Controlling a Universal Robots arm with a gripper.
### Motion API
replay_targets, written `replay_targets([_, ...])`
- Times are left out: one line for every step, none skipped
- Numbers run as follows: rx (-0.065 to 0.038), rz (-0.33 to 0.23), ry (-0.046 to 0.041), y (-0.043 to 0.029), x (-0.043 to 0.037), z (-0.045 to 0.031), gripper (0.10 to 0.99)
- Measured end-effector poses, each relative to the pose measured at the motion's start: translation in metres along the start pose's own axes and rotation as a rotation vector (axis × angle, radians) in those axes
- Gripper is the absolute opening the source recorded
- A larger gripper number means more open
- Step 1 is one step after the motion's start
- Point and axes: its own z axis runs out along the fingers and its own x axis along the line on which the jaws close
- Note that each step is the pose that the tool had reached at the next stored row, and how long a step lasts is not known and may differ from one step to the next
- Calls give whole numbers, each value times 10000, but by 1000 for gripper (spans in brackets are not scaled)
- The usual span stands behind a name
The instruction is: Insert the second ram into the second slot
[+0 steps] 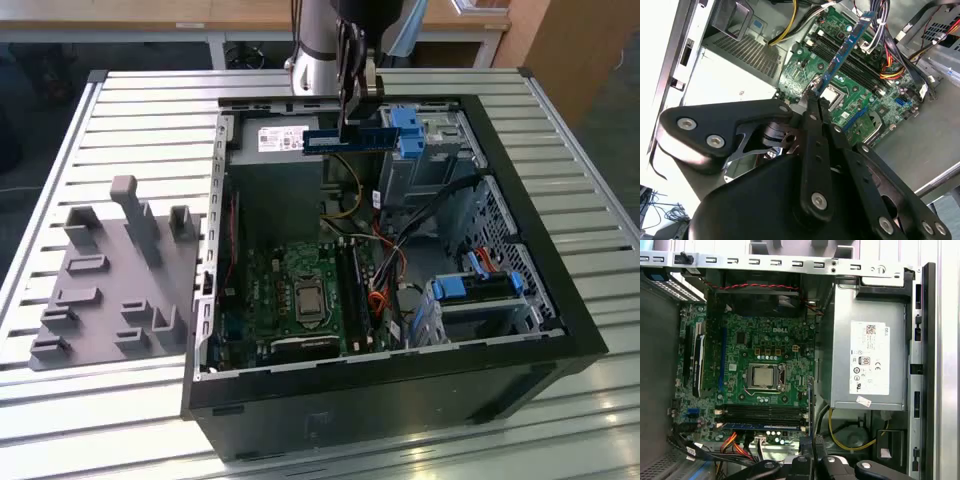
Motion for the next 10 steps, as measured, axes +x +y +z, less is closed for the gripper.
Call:
replay_targets([0, 0, 0, 0, 0, 0, 129])
replay_targets([0, 0, 0, 0, 0, 0, 129])
replay_targets([0, 0, 0, 0, 0, 0, 129])
replay_targets([0, 0, 0, 0, 0, 0, 129])
replay_targets([0, 0, 0, 0, 0, 0, 129])
replay_targets([0, 0, 0, 0, 1, 0, 129])
replay_targets([-1, 1, 2, 0, 2, -1, 129])
replay_targets([0, 1, 1, 1, 5, -1, 129])
replay_targets([0, 0, 1, 1, 9, -1, 129])
replay_targets([0, 0, 0, 0, 11, 0, 129])
